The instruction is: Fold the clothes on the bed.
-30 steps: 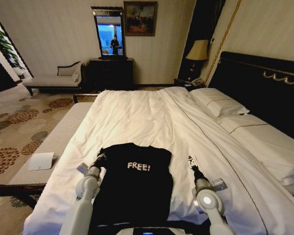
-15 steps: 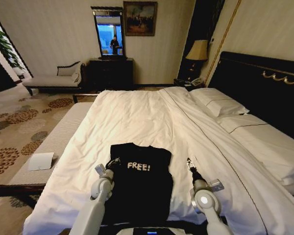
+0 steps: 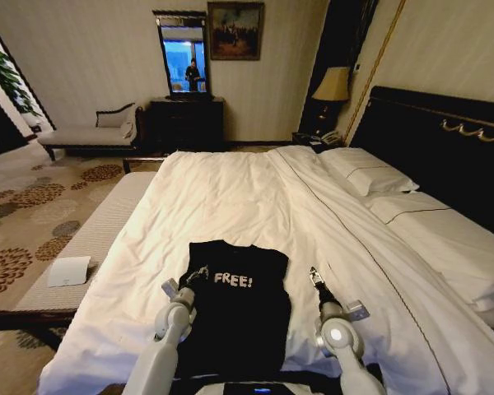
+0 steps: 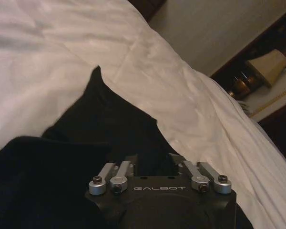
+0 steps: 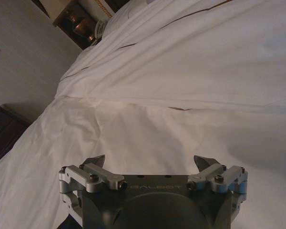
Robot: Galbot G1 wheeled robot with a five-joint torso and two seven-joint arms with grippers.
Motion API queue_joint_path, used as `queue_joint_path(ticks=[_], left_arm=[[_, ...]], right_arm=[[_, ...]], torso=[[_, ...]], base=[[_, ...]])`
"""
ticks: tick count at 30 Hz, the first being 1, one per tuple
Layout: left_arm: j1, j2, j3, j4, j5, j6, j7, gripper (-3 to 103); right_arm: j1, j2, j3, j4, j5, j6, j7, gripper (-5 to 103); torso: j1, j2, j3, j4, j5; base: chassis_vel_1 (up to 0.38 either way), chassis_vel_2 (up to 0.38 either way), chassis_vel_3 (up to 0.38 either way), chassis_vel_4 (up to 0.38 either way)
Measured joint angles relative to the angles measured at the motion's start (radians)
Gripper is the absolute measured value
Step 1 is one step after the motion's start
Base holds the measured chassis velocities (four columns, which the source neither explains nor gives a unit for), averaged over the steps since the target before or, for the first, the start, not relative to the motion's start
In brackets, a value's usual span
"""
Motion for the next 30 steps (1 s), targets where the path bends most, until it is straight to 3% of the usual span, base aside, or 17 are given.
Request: queue_joint_path(ticks=[1,3,6,8,16,21,24,30], left_arm=[[0.008,0.002,0.002,-0.007,-0.001,0.006,0.006,45],[0.015,0.004,0.004,-0.009,0.001,0.010,0.012,45],[0.021,0.013,0.001,-0.005,0.006,0.011,0.019,62],[0.021,0.015,-0.004,-0.004,0.002,0.010,0.019,68],[-0.018,0.000,-0.089,-0.025,-0.087,-0.004,0.009,97],[-0.059,-0.023,-0.111,0.005,-0.088,-0.010,0.008,100],[-0.068,-0.038,-0.103,0.072,-0.031,-0.022,0.007,100],[-0.013,-0.034,-0.105,0.093,0.016,-0.029,0.010,100]], right_arm=[[0.000,0.000,0.002,-0.001,0.000,0.001,0.000,100],[-0.001,-0.001,0.004,-0.002,-0.001,0.001,0.000,100],[-0.002,-0.002,0.006,-0.006,-0.003,0.002,-0.001,100],[-0.002,-0.002,0.006,-0.009,-0.004,0.003,-0.001,100],[0.002,0.003,-0.013,-0.029,-0.022,0.003,-0.002,100],[-0.003,0.012,-0.030,-0.030,-0.038,0.005,-0.003,100],[-0.009,0.015,-0.037,-0.024,-0.048,0.005,-0.003,100],[-0.012,0.016,-0.037,-0.009,-0.049,0.005,-0.001,100]], torso=[[0.000,0.000,0.000,0.0000,0.0000],[0.000,0.000,0.000,0.0000,0.0000],[0.000,0.000,0.000,0.0000,-0.0002],[0.000,0.000,0.000,0.0000,-0.0002],[0.000,0.000,0.000,0.0000,-0.0001],[0.000,0.000,0.000,0.0000,-0.0001],[0.000,0.000,0.000,-0.0002,-0.0002],[0.000,0.000,0.000,0.0000,-0.0002]], base=[[0.000,0.000,0.000,0.000],[0.000,0.000,0.000,0.000],[0.000,0.000,0.000,0.000],[0.000,0.000,0.000,0.000],[0.000,0.000,0.000,0.000],[0.000,0.000,0.000,0.000],[0.000,0.000,0.000,0.000],[0.000,0.000,0.000,0.000]])
